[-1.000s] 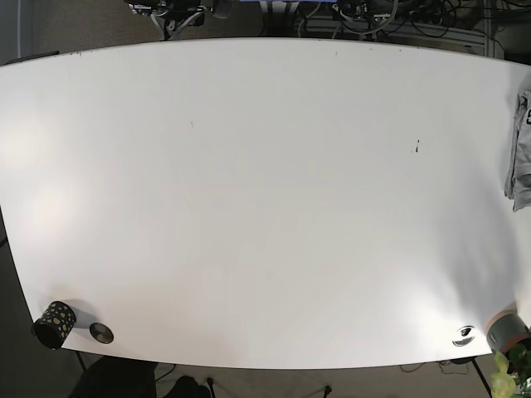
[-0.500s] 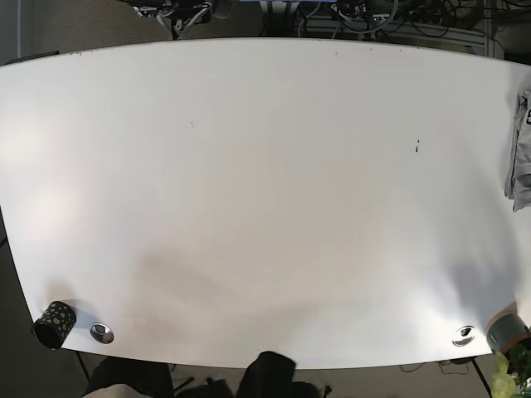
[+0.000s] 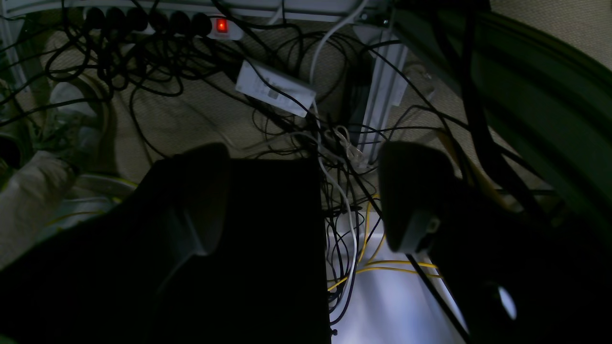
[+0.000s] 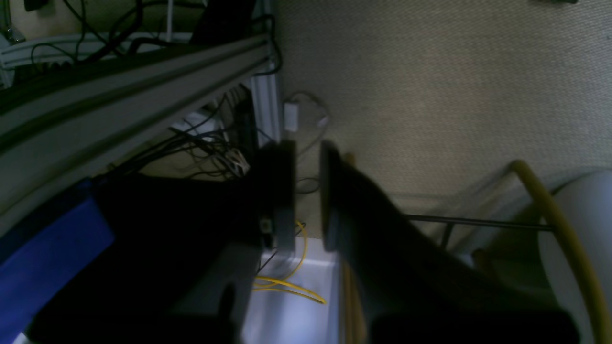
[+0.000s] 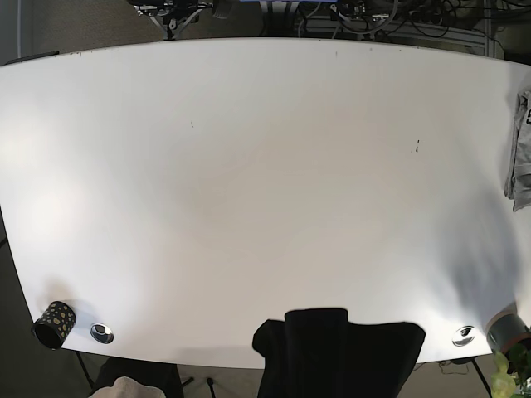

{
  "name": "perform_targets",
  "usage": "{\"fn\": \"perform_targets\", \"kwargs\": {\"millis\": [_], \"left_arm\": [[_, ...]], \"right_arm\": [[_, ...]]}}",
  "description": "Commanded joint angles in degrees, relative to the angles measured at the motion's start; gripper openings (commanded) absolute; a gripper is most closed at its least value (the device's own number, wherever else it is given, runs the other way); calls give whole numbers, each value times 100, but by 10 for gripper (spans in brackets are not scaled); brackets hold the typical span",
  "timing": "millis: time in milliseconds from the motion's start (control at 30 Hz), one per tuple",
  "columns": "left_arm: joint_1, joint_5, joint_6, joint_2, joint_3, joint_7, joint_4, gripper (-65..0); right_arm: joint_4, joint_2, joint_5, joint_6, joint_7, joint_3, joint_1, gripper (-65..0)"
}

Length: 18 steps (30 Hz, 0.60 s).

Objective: Fold the T-shirt properly

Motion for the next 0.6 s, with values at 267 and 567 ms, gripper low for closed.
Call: {"fn": "perform_targets", "kwargs": {"millis": [267, 567], "left_arm": [[14, -11, 6, -8, 14, -28, 5, -200], [348, -3, -3, -8, 14, -11, 515, -201]], "right_arm": [[13, 46, 10, 9, 36, -1, -37, -563], [13, 46, 10, 0, 36, -1, -55, -563]]}}
